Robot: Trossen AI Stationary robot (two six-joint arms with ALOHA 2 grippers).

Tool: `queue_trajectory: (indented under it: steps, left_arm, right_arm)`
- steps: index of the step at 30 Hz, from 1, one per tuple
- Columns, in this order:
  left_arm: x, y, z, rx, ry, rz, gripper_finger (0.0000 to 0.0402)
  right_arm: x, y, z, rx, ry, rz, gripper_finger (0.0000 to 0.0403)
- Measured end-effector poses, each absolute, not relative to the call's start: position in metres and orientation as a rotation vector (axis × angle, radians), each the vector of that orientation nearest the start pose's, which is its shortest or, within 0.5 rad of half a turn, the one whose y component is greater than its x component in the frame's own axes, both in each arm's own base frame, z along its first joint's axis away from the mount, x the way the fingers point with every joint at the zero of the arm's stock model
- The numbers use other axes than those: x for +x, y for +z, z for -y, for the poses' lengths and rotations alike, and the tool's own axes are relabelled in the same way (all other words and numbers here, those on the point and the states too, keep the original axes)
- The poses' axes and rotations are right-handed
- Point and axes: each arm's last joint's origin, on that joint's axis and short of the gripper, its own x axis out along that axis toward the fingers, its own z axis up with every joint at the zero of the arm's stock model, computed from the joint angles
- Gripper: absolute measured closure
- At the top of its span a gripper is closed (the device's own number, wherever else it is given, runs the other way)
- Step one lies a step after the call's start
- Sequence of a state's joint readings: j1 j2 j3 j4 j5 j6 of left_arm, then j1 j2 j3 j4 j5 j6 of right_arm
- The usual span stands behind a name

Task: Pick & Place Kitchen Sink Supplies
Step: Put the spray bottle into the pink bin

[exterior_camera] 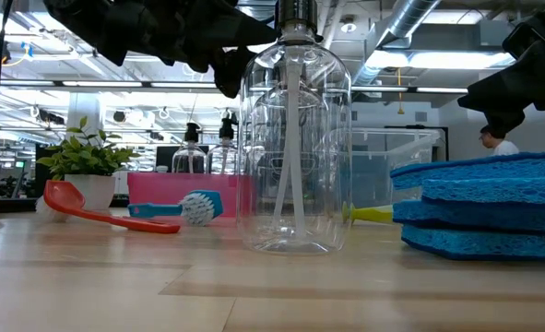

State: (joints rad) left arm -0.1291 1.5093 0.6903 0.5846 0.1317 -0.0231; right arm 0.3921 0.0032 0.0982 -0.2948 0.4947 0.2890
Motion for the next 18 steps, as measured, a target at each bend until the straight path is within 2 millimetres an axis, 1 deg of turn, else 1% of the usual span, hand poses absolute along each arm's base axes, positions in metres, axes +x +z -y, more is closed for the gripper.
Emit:
queue_trajectory:
  steps: [7, 13, 15, 18]
  left_arm:
    - [0.306, 0.207, 0.047, -0.023, -0.274, -0.232, 0.0133]
    - [0.319, 0.2, 0.053, -0.031, -0.311, -0.257, 0.0133]
    - [0.321, 0.197, 0.053, -0.036, -0.31, -0.266, 0.0134]
    - [0.323, 0.199, 0.053, -0.036, -0.308, -0.24, 0.0133]
  right_arm:
    - [0.084, 0.169, -0.02, 0.202, -0.128, -0.164, 0.0284]
    - [0.084, 0.169, -0.02, 0.202, -0.128, -0.164, 0.0284]
    - [0.084, 0.169, -0.02, 0.202, -0.127, -0.164, 0.0284]
    - [0.084, 0.169, -0.02, 0.202, -0.127, -0.164, 0.0284]
